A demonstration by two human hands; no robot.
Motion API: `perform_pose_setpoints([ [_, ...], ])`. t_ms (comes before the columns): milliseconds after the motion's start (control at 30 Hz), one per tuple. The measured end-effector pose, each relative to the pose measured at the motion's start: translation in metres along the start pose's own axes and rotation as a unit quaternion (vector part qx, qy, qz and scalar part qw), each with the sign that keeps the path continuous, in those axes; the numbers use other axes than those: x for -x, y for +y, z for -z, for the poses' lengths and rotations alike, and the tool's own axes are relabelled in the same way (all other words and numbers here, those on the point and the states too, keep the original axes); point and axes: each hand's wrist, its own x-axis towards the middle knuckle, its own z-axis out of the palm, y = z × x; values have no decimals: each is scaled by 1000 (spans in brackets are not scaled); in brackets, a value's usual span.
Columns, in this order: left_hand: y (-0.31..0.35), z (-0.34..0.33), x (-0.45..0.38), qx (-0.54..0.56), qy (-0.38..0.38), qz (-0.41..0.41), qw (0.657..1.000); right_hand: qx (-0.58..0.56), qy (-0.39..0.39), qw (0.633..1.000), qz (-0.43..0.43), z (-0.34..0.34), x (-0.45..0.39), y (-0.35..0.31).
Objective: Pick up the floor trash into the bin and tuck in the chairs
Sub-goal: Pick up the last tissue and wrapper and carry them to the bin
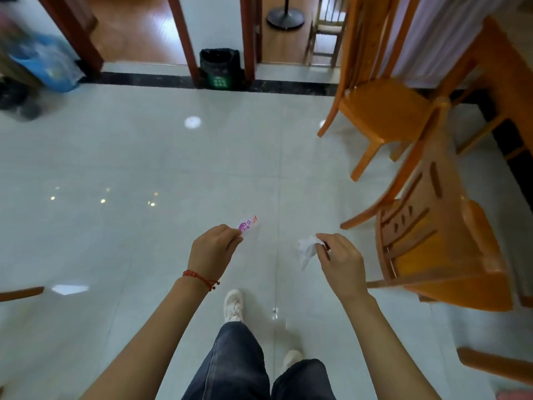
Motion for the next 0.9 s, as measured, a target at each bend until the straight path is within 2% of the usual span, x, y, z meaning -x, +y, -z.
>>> perform_pose_setpoints([
  [233, -100, 40, -67, -5, 14, 33, 999, -41, 4, 999, -12, -67, -107, -46],
  [467, -166, 62, -135, -13, 8, 51, 999, -62, -11, 998, -11, -106, -194, -70],
  [633, -199, 52, -198, -10, 17, 49, 999, -61, -7, 998, -2, -134, -264, -62],
  [900, -237, 26, -348, -9, 37, 57, 998, -75, 8, 997, 18, -167, -418, -22],
])
